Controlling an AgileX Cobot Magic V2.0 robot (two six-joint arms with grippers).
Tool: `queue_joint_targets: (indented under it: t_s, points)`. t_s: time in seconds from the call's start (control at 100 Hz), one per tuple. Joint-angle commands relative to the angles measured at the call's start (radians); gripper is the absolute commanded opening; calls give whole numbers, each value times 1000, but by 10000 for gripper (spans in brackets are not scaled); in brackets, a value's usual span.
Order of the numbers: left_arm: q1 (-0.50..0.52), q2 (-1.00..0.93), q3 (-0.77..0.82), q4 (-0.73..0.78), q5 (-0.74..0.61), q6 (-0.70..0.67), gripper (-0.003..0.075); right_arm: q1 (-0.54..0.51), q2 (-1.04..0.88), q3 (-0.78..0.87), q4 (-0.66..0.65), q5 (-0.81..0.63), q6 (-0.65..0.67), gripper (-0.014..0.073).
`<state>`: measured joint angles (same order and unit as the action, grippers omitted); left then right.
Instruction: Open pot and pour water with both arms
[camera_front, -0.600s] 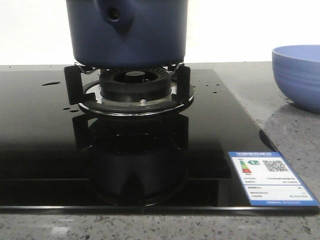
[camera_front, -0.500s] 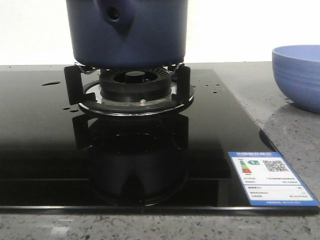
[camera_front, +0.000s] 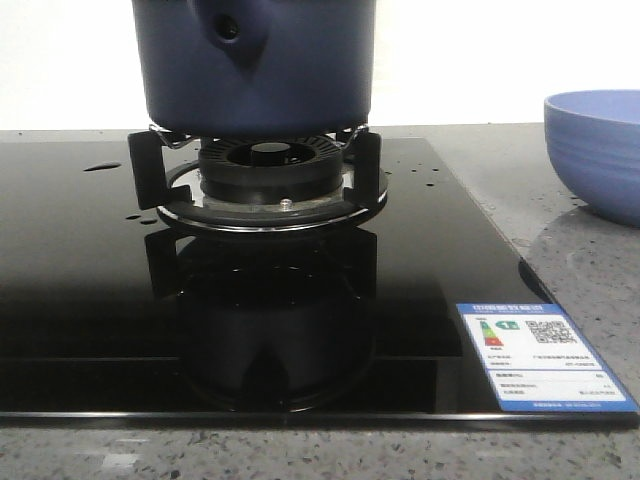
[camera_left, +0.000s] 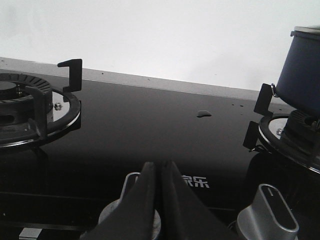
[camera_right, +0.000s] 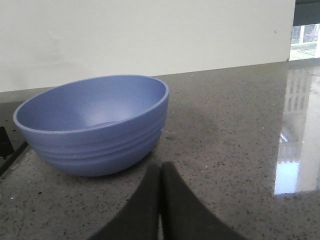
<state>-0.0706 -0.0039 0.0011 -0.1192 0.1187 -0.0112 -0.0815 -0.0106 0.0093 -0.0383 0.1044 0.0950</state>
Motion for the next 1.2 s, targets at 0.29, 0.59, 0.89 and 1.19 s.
queue_joint_targets:
  t_s: [0.29, 0.59, 0.89, 1.19]
  points:
    - [-8, -26, 33, -6, -77, -4, -19, 0, -17, 27, -12, -76, -1, -56]
    - [-8, -26, 33, -10, -77, -4, -19, 0, -17, 27, -12, -76, -1, -56]
    - [-8, -26, 33, -96, -88, -4, -19, 0, -17, 27, 155, -76, -1, -56]
    - [-8, -26, 28, -484, -181, -4, -19, 0, -17, 25, 430, -104, -1, -56]
